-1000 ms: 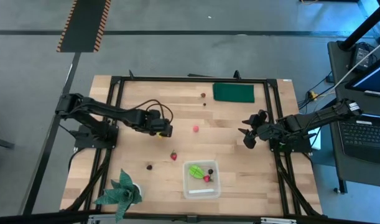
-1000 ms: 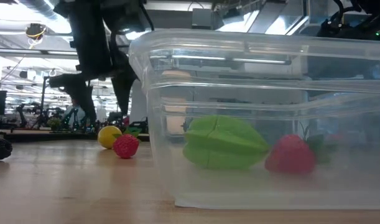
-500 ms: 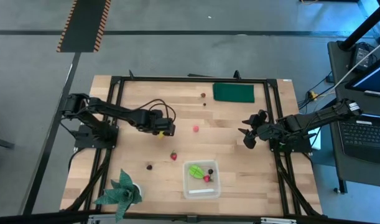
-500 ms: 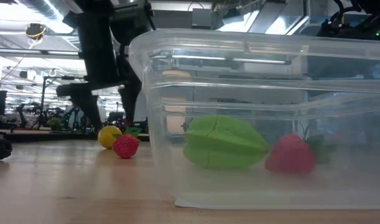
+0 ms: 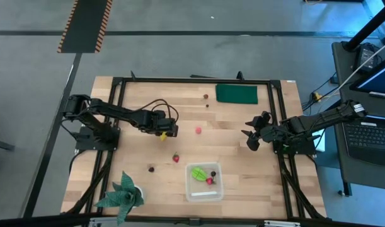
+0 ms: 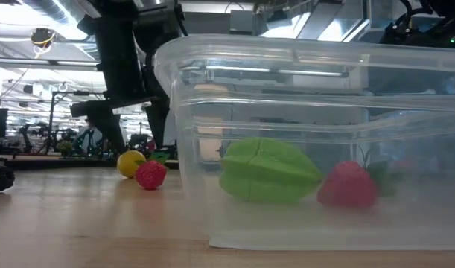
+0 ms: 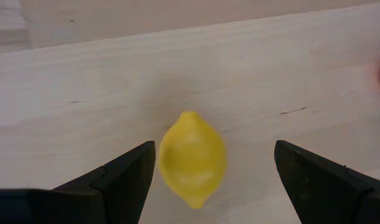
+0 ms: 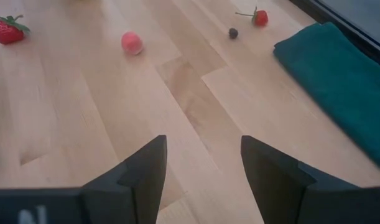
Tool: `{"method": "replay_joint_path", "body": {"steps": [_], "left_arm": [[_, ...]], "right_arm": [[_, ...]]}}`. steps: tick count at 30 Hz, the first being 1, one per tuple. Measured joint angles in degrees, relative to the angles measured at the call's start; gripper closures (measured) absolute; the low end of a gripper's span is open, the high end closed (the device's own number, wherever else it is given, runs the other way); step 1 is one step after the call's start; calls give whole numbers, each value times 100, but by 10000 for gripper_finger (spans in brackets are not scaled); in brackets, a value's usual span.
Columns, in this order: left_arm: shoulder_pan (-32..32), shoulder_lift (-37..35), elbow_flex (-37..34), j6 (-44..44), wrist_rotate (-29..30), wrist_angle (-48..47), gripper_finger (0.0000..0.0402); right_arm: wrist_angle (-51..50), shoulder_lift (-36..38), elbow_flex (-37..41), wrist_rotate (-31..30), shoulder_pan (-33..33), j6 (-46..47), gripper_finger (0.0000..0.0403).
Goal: Pick and placing Produce into tupperware
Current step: Put the yellow lemon into the transparent bin
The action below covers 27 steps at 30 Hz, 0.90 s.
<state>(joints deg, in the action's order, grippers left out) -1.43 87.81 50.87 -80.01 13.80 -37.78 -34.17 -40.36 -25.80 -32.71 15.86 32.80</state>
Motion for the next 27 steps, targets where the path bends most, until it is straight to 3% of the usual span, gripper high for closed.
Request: {"method": "replay_joint_path", "body": {"steps": [18, 27], "left_arm": [[-11, 757, -4, -90, -290, 158, 84], [-11, 754, -4, -89, -549, 178, 121]], "right_arm": [[4, 1, 0, 2, 2, -33, 195], [2, 0, 0, 1, 2, -50, 195]]}}
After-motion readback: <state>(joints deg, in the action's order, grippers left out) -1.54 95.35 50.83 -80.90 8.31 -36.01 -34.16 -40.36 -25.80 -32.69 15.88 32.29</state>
